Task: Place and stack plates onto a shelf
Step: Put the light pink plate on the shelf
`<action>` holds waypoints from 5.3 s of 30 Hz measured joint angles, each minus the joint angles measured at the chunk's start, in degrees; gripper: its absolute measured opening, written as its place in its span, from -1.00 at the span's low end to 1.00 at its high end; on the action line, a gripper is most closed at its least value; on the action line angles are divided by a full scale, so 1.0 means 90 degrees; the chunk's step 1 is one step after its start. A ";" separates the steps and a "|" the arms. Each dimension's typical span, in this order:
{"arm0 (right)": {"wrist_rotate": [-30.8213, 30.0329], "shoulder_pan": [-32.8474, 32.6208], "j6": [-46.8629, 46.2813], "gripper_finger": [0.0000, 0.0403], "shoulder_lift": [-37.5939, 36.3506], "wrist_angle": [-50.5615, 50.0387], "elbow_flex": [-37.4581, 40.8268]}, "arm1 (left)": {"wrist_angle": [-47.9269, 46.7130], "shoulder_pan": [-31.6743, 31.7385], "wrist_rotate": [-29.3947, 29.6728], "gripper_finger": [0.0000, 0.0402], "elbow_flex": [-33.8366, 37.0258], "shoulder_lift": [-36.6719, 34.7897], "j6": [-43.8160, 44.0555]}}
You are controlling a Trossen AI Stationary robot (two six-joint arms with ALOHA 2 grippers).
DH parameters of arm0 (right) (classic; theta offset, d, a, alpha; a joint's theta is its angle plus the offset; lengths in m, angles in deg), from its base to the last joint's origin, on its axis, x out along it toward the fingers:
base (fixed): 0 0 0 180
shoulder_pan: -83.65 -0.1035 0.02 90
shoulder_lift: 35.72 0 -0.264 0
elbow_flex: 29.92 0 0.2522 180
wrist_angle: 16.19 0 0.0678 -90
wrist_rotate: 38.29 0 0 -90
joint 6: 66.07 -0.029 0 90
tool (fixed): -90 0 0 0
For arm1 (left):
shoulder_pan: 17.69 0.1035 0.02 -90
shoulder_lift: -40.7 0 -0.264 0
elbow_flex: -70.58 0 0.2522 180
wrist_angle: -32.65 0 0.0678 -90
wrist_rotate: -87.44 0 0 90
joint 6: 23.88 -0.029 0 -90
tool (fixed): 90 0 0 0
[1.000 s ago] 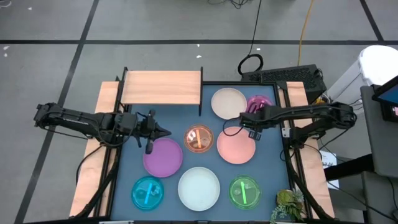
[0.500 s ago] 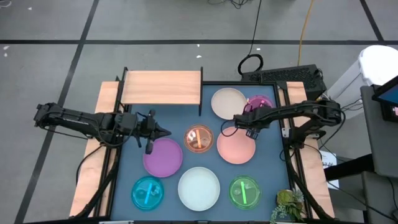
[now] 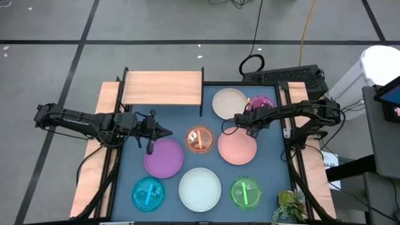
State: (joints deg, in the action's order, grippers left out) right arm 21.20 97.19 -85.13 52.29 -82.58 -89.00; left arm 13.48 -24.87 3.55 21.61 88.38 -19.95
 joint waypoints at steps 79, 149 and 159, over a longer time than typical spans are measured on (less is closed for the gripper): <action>0.0240 0.0365 0.0863 -1.00 -0.1409 0.1147 0.0632 | 0.0102 0.0000 -0.0007 -0.99 0.0000 0.0000 -0.0073; 0.1756 -0.3717 0.3534 -1.00 -0.0251 0.1247 -0.4184 | 0.1185 -0.0990 0.0711 -0.04 -0.0696 0.1688 -0.1659; 0.2028 -0.3840 0.3505 -1.00 0.0000 0.1452 -0.4094 | 0.0804 -0.1401 0.0498 0.02 -0.1122 0.2403 -0.2223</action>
State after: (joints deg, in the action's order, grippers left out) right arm 39.46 62.63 -53.58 52.29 -69.52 -125.85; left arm 20.72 -37.48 8.04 11.52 110.00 -39.96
